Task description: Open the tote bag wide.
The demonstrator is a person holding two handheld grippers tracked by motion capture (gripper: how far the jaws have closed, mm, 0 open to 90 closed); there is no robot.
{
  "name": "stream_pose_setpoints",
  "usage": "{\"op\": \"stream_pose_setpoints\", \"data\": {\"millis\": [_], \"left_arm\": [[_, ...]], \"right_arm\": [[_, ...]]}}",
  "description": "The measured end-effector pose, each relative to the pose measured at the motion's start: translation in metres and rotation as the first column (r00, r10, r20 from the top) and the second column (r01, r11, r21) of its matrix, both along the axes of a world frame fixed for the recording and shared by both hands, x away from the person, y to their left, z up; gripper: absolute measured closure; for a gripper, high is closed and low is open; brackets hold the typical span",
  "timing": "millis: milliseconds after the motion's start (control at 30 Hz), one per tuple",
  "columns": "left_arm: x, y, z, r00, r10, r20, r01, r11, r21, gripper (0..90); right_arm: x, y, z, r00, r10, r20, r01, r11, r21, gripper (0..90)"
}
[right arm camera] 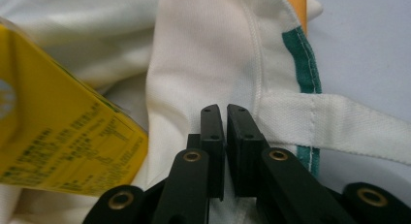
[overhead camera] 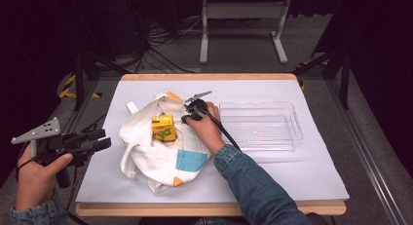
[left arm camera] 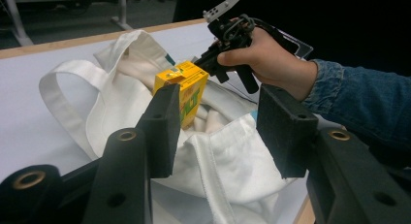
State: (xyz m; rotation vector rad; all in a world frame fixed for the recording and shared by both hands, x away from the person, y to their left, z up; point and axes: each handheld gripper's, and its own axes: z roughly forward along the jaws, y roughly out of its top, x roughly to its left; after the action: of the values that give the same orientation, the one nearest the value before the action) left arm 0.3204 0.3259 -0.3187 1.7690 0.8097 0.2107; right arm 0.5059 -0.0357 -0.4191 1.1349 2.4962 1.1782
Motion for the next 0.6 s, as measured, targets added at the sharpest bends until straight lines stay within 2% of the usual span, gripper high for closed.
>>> {"op": "stream_pose_setpoints", "data": {"millis": [200, 433, 500, 600], "left_arm": [[0.005, -0.002, 0.0, 1.0, -0.008, -0.003, 0.008, 1.0, 0.004, 49.5], [0.01, -0.005, 0.0, 0.9997, -0.023, -0.003, 0.023, 0.9997, 0.008, 48.9], [0.011, -0.006, 0.0, 0.9997, -0.023, -0.007, 0.023, 0.9997, 0.003, 48.8], [0.013, -0.008, 0.001, 0.9995, -0.031, -0.007, 0.031, 0.9995, -0.003, 48.6]], "right_arm": [[-0.005, -0.008, 0.019, 0.9988, 0.008, 0.048, -0.012, 0.9966, 0.081, 79.6], [-0.009, -0.017, 0.037, 0.9961, 0.023, 0.085, -0.033, 0.9926, 0.117, 77.2], [-0.01, -0.02, 0.042, 0.9944, 0.037, 0.099, -0.051, 0.9894, 0.136, 75.6], [-0.013, -0.023, 0.049, 0.9874, 0.092, 0.129, -0.113, 0.9787, 0.171, 72.1]]}}
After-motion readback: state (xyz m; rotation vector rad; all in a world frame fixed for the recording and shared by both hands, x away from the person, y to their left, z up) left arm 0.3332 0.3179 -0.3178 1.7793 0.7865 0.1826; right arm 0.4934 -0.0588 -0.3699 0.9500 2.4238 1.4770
